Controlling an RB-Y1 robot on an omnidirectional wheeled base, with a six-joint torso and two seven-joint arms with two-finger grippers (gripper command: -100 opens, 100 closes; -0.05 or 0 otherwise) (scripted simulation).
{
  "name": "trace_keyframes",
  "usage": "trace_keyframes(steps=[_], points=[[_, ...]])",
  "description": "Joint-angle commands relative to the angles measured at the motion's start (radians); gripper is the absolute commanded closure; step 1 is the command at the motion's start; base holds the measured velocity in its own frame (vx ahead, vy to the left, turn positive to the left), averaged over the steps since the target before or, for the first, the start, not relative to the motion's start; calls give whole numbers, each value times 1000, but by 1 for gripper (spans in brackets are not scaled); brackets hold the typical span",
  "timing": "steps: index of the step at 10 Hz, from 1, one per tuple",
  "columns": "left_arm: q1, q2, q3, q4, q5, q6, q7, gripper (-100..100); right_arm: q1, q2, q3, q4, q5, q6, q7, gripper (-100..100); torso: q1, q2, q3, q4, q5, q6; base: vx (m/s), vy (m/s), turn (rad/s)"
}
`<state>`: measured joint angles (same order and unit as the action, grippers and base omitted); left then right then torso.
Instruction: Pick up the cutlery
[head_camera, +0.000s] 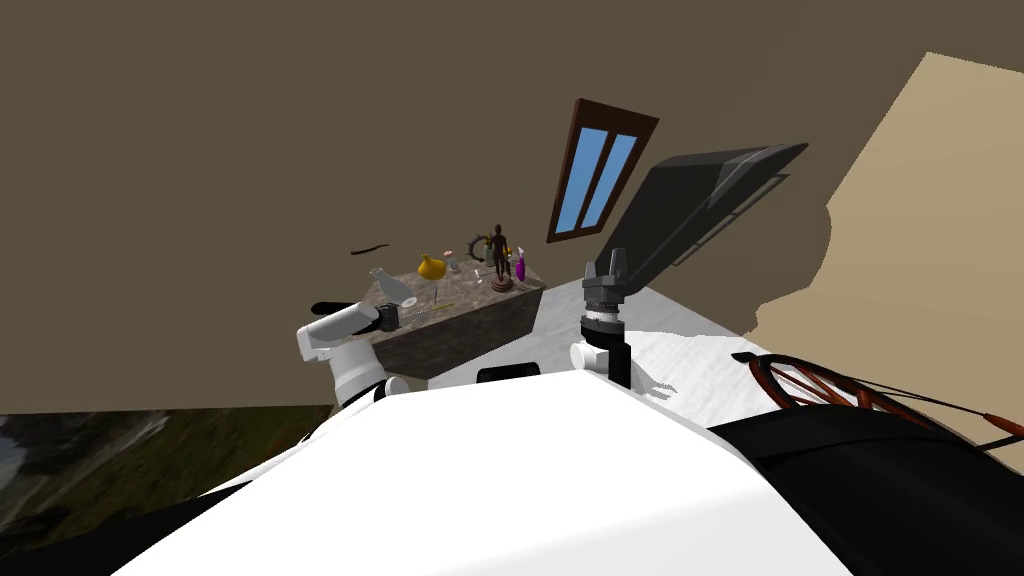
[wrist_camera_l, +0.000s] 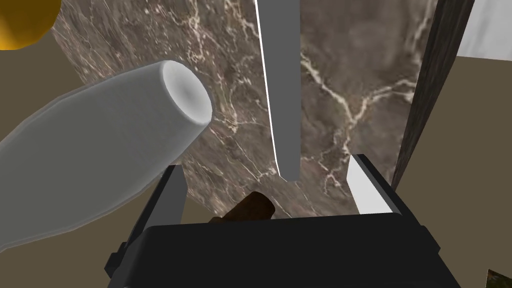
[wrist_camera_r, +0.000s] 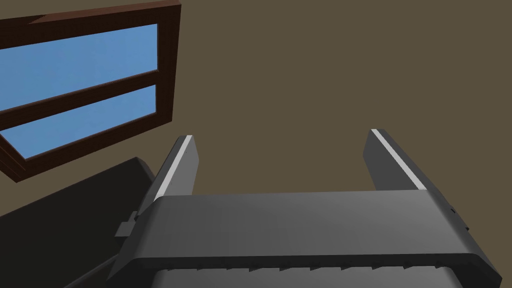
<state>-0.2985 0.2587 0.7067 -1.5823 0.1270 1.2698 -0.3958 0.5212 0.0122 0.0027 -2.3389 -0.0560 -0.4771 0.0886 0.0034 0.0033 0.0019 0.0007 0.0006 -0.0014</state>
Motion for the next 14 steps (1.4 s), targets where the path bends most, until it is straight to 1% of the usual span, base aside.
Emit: trace_keyframes(steps=[1,3,7,10,14], points=[[-9,17,-7,13,7,36,5,-100,0,0,0,0,0,0,0,0,0,0,0,0,0,0,-47,57,-28],[-17,34,-12,29,10,69,8,-100,0,0,0,0,0,0,0,0,0,-1,0,0,0,0,-22,26,-20],[-35,73,-12,70,6,147,8,-100,0,0,0,0,0,0,0,0,-4,-5,-3,-1,-1,0,22,-18,-13],[-51,107,-6,112,-6,216,4,-100,0,0,0,0,0,0,0,0,-6,-8,-4,-2,-1,0,73,-48,-6],[-74,161,4,184,-35,324,-5,-100,0,0,0,0,0,0,0,0,-8,-10,-6,-2,-2,0,102,-67,0]])
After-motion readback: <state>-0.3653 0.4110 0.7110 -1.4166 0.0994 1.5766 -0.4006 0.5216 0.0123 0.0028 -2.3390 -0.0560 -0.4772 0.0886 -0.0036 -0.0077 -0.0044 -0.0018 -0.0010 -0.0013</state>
